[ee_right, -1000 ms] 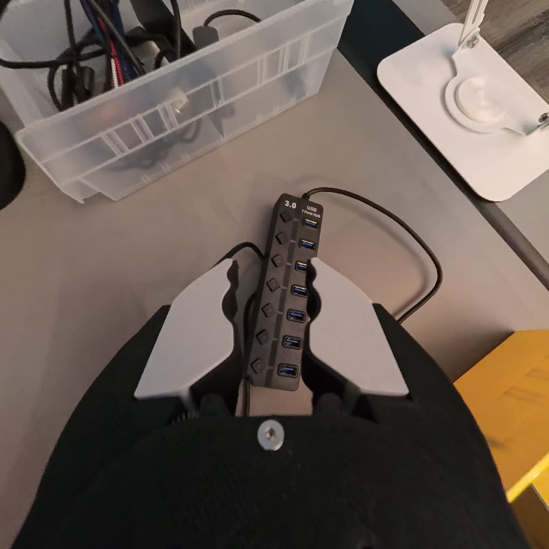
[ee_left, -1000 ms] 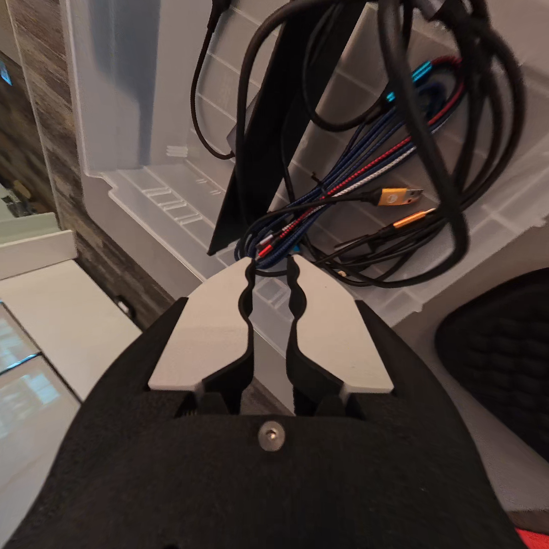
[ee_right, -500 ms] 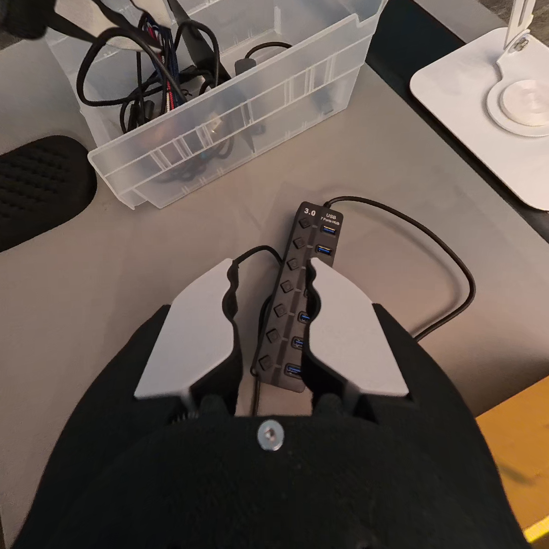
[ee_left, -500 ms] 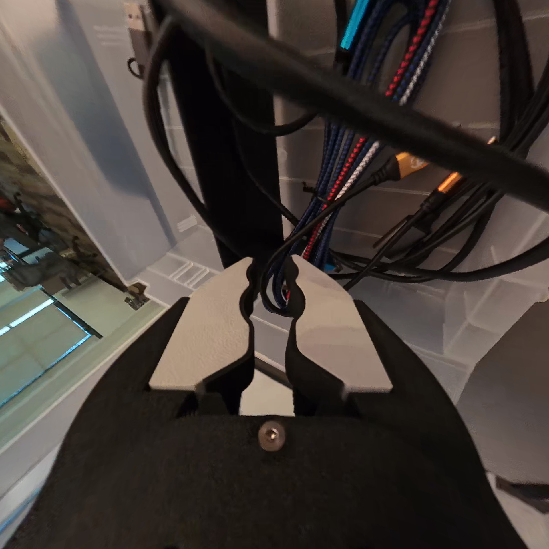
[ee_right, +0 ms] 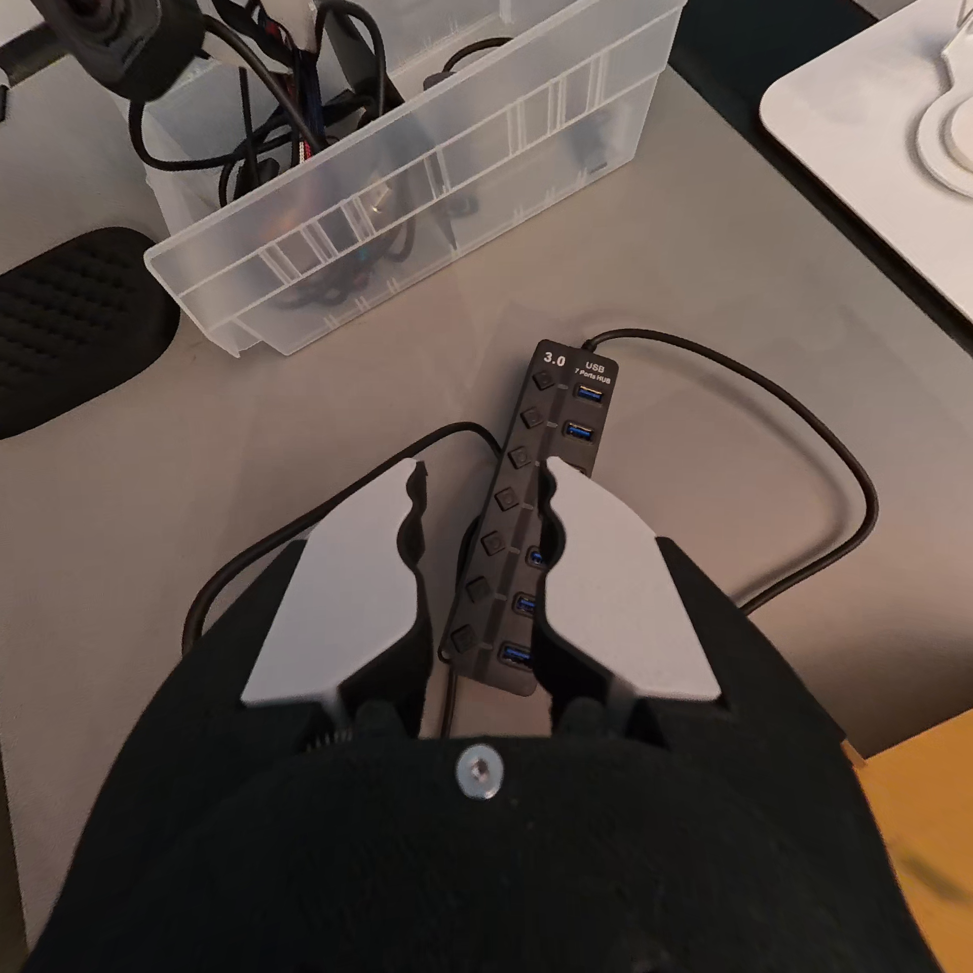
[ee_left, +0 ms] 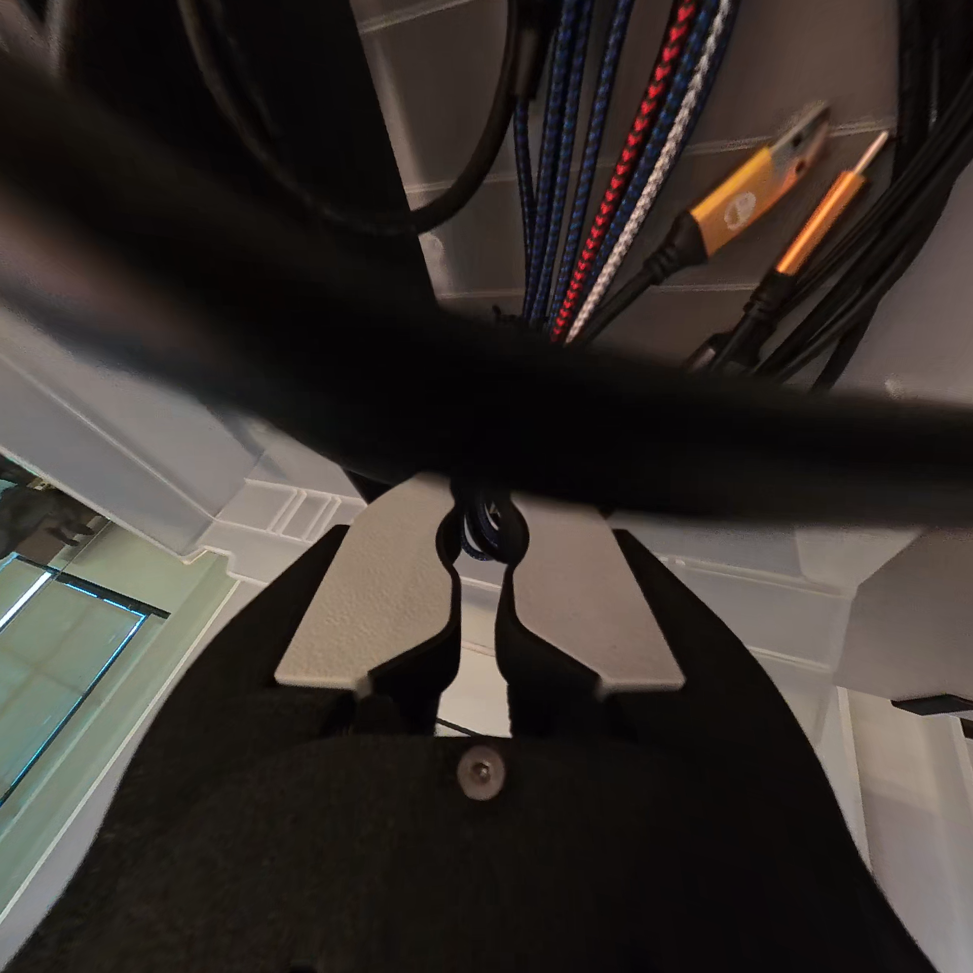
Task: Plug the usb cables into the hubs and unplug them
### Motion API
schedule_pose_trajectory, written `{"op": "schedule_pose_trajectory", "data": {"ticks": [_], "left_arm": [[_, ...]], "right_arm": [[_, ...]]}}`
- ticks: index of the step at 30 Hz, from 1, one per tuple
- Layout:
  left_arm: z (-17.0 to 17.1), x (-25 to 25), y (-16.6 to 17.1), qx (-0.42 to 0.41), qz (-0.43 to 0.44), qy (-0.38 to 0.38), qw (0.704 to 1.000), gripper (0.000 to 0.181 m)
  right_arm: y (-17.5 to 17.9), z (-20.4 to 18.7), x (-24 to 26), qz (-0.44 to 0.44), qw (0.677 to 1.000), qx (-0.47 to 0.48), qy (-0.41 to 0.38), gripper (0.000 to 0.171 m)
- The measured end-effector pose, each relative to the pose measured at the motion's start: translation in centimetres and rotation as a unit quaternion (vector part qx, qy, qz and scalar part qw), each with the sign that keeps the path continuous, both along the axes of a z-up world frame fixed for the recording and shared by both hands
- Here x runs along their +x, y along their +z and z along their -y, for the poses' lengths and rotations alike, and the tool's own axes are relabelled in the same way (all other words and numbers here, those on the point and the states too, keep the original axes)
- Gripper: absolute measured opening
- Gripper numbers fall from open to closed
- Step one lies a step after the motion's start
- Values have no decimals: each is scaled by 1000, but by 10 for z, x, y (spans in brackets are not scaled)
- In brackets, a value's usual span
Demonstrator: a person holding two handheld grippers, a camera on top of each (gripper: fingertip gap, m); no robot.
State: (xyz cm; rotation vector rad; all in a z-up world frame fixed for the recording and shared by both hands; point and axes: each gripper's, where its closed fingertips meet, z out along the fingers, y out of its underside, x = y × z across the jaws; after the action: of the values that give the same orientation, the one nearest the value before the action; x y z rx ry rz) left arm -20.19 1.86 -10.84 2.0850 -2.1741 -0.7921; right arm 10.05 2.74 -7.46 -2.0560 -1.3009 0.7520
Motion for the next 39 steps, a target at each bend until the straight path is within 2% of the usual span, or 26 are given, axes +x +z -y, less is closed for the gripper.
{"op": "schedule_pose_trajectory", "data": {"ticks": [12,27,33,39], "left_arm": [[15,-10,48,58,7,19,998,4],[47,-28,130,94,-83,65,990,4],[50,-21,170,160,-23,105,981,4],[56,10,202,217,114,130,961,4]], "right_arm": [[2,-1,1,9,1000,10,5,41],[21,4,8,3,1000,30,7,41],[39,4,10,-24,999,41,5,41],[60,10,8,-68,996,55,15,41]]}}
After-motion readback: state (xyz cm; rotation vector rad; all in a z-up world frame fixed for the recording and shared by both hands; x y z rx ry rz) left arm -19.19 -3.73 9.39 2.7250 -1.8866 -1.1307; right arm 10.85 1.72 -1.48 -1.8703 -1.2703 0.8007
